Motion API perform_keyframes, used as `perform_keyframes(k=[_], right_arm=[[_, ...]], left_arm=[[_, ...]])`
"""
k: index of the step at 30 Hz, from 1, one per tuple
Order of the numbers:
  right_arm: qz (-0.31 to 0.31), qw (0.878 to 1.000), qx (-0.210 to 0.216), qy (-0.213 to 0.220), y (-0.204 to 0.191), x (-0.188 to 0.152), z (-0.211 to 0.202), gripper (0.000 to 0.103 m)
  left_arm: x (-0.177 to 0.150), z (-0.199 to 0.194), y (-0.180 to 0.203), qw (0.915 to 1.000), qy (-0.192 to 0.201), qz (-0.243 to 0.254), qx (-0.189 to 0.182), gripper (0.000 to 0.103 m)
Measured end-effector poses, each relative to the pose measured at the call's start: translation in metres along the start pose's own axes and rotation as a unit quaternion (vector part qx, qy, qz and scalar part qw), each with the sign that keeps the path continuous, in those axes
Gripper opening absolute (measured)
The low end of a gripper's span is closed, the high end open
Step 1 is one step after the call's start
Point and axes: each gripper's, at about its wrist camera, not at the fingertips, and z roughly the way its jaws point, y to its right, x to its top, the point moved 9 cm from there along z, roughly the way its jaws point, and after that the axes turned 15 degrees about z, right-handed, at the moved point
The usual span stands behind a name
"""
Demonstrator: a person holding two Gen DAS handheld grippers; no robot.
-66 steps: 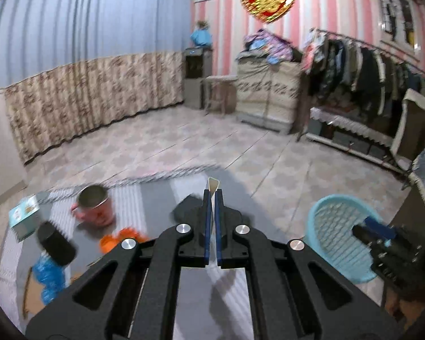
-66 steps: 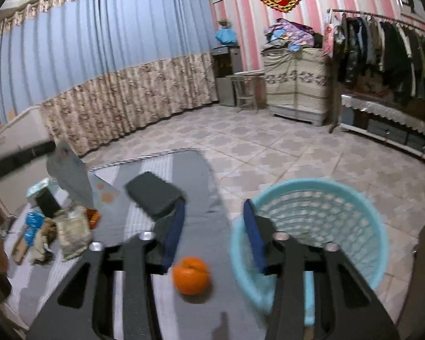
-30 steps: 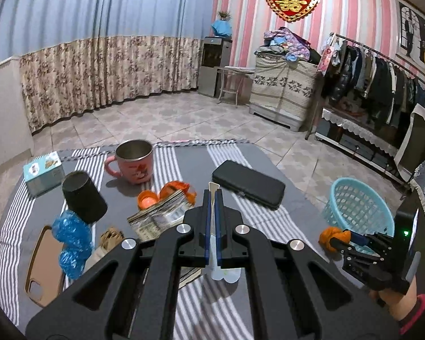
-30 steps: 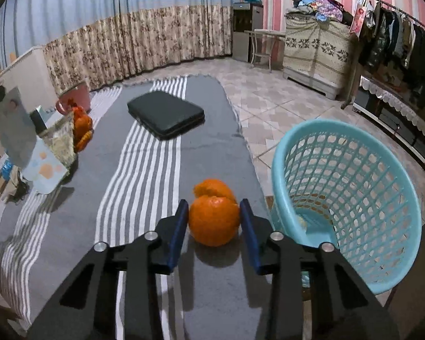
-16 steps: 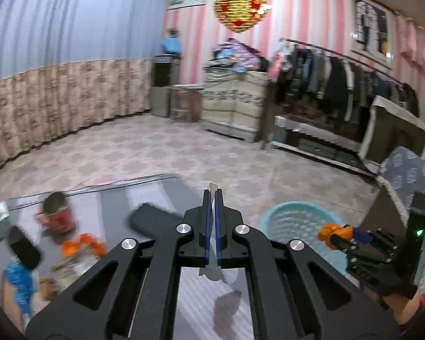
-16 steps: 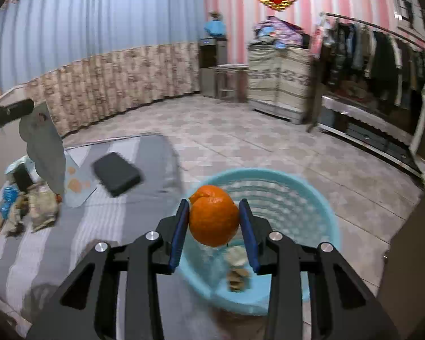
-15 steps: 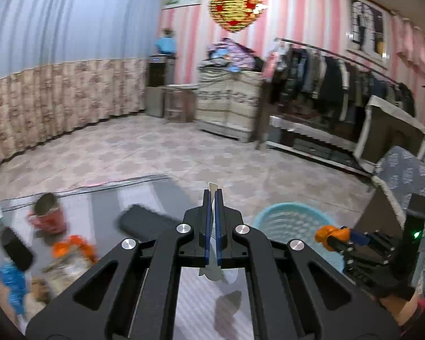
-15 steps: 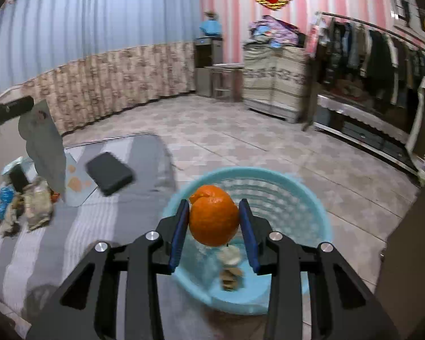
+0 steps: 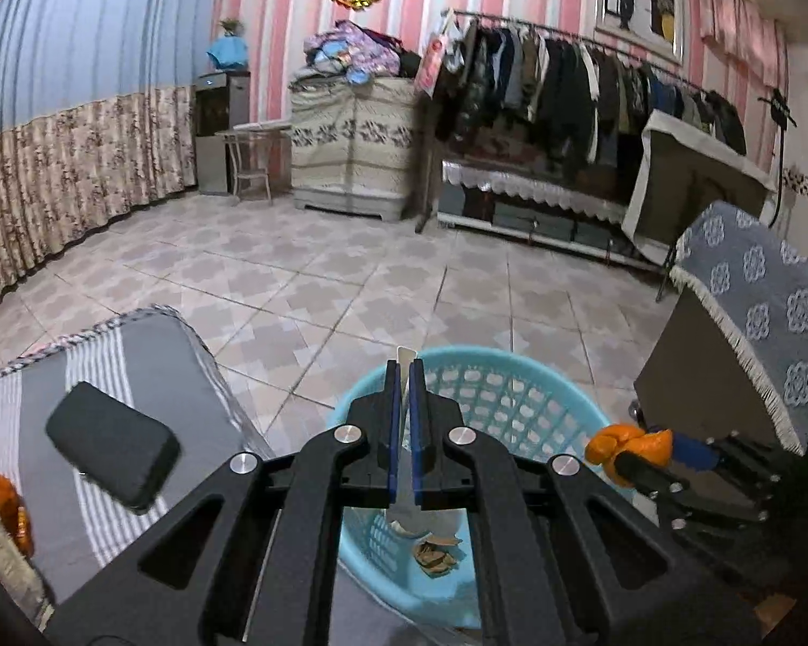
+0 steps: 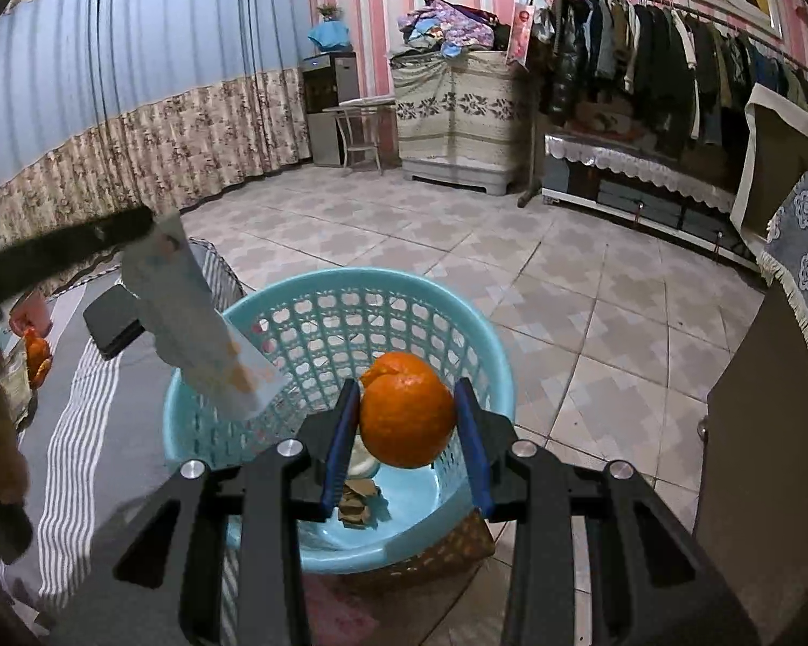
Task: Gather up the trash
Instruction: 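Carry the tangerine and paper card in both grippers over the blue basket, then open the right gripper over the basket while the left gripper releases the card, then move both grippers back over the cluttered mat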
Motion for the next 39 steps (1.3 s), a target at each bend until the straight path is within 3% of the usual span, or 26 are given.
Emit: perform_keyframes(k=[4, 6, 7, 8, 12, 16, 25, 26, 28, 34, 39], right_arm=[[0.012, 1.0, 0.002, -0.003, -0.001, -0.002, 0.01, 0.036], [0.016, 1.0, 0.003, -0.005, -0.003, -0.004, 0.015, 0.036], [0.017, 1.0, 0.003, -0.005, -0.002, -0.005, 0.017, 0.036], [0.017, 1.0, 0.004, -0.006, -0.004, -0.005, 0.019, 0.036], [0.018, 1.0, 0.005, -0.007, -0.012, -0.008, 0.027, 0.036], [0.015, 1.0, 0.006, -0.007, -0.02, -0.009, 0.03, 0.036], [0.018, 1.0, 0.003, -0.019, -0.037, -0.007, 0.048, 0.041], [0.019, 1.0, 0.005, -0.02, -0.04, -0.007, 0.05, 0.046], [0.02, 1.0, 0.004, -0.015, -0.043, -0.006, 0.049, 0.072], [0.004, 1.0, -0.005, 0.0, -0.054, -0.006, 0.043, 0.088], [-0.003, 1.0, -0.003, 0.006, -0.065, -0.009, 0.032, 0.091]], left_arm=[[-0.007, 0.015, -0.005, 0.9998, -0.016, -0.008, -0.005, 0.007], [-0.006, 0.015, -0.008, 0.9998, -0.017, -0.005, 0.004, 0.029], [-0.005, 0.012, -0.012, 0.9998, -0.014, -0.004, 0.013, 0.05], [-0.004, 0.009, -0.015, 0.9997, -0.01, -0.004, 0.022, 0.064], [-0.001, -0.001, -0.033, 0.9988, -0.006, -0.005, 0.048, 0.076], [-0.001, -0.012, -0.057, 0.9974, -0.003, -0.017, 0.069, 0.096], [-0.014, -0.031, -0.087, 0.9944, -0.014, -0.019, 0.103, 0.098], [-0.017, -0.034, -0.09, 0.9942, -0.016, -0.02, 0.105, 0.098], [-0.022, -0.039, -0.094, 0.9937, -0.017, -0.022, 0.108, 0.098], [-0.034, -0.061, -0.114, 0.9917, -0.012, -0.037, 0.122, 0.098], [-0.042, -0.085, -0.13, 0.9895, 0.0, -0.053, 0.134, 0.098]])
